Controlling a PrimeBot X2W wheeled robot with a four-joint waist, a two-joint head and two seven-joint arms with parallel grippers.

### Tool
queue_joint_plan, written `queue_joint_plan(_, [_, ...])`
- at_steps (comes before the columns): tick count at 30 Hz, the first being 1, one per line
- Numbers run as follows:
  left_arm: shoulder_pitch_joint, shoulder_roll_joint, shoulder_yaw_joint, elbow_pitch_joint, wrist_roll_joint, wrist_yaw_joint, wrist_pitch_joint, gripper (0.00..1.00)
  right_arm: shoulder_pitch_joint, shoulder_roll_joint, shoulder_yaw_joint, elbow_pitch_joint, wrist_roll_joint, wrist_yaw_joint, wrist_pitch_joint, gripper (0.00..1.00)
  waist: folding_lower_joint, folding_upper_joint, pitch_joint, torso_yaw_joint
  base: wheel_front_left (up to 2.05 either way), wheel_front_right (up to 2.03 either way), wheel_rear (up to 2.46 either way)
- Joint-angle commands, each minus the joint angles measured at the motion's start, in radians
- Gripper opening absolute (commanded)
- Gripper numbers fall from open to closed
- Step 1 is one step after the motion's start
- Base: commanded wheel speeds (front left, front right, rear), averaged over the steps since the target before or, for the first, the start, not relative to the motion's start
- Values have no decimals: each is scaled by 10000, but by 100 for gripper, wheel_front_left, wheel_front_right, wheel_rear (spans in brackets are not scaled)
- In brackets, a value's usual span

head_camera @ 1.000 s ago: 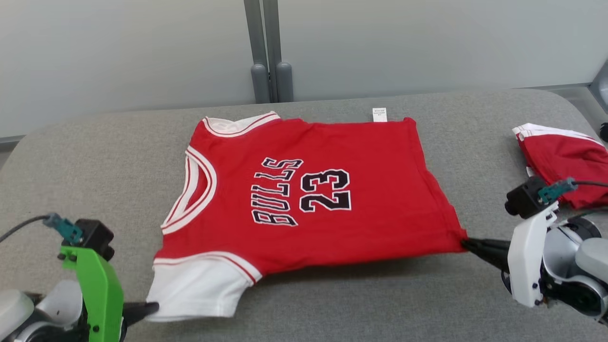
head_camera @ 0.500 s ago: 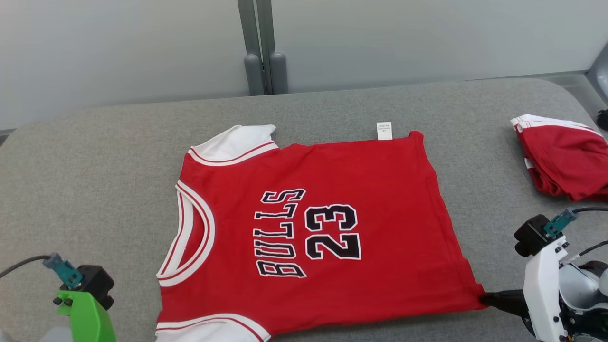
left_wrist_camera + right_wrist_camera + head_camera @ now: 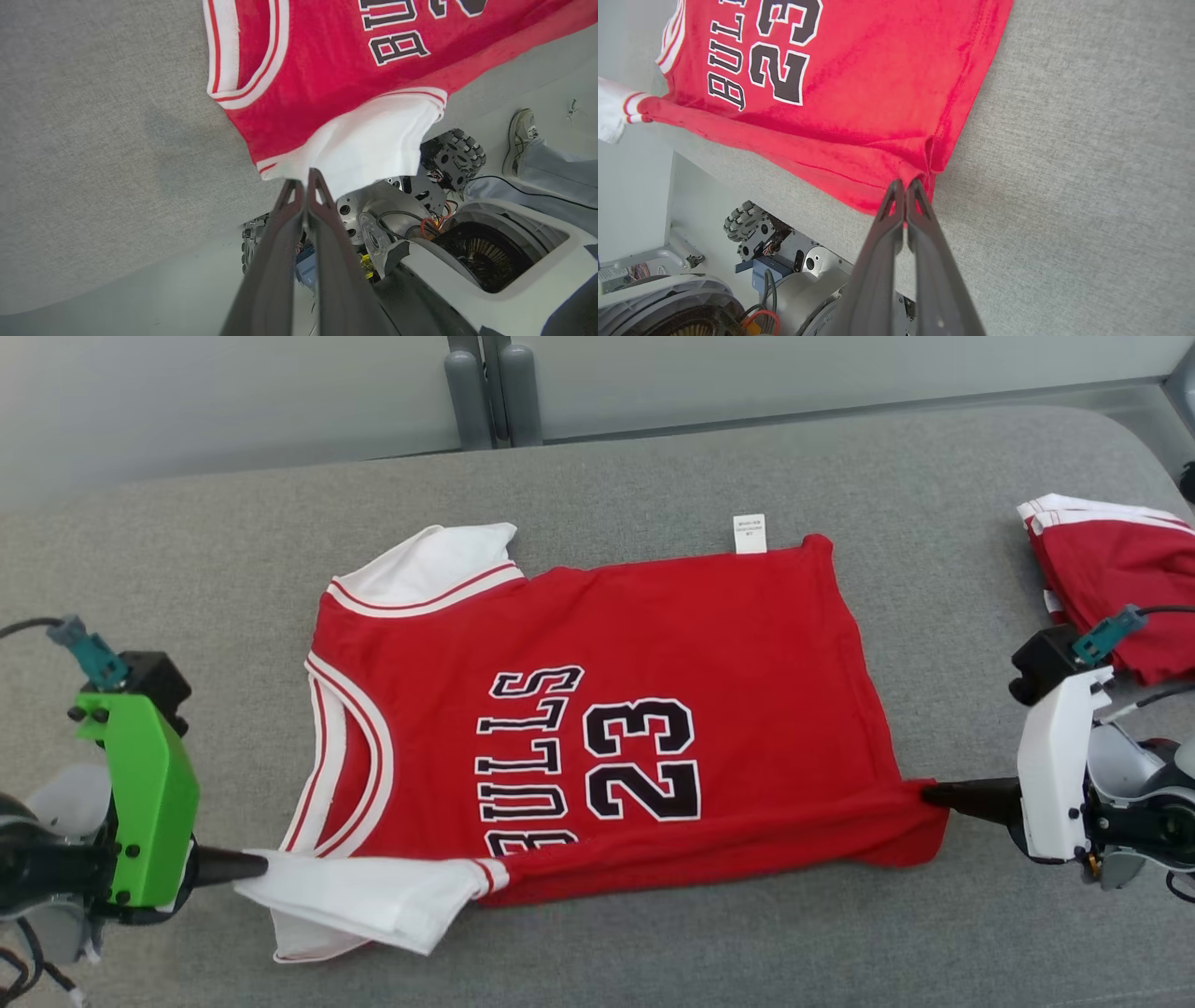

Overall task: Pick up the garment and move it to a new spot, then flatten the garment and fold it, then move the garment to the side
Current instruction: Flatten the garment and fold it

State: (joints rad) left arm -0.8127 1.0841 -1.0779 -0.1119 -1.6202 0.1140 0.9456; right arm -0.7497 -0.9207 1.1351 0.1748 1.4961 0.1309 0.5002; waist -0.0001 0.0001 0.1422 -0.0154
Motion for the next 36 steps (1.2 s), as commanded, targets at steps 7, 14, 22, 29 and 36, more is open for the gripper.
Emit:
queue_joint_plan(7, [-1000, -953, 22, 1634, 506, -188, 399, 0, -448, 428, -299, 938, 299, -4, 210, 0, 1, -1, 562, -129, 0, 0, 0])
queue_joint_plan(14, [-1438, -1833, 99, 2766, 717, -476, 186, 0, -795, 1018, -373, 1400, -15, -4, 47, 0, 1, -1, 831, -200, 0, 0, 0])
queue_joint_plan(22, [-1607, -2684, 124, 4055, 1167, -961, -563, 100, -1082, 1512, -462, 2024, -426, -4, -316, 100, 1, -1, 902, -243, 0, 0, 0])
queue_joint_plan(29, [-1226, -2966, 222, 4675, 1699, -1637, -1858, 100, -761, 1519, -744, 2188, -907, -2, -1678, 100, 1, -1, 150, -132, 0, 0, 0])
queue_joint_plan(36, [-412, -3055, 727, 4506, 2438, -1818, -4880, 100, 54, 1470, -1273, 1782, -1906, -4, -4812, 100, 1, -1, -785, -14, 0, 0, 0])
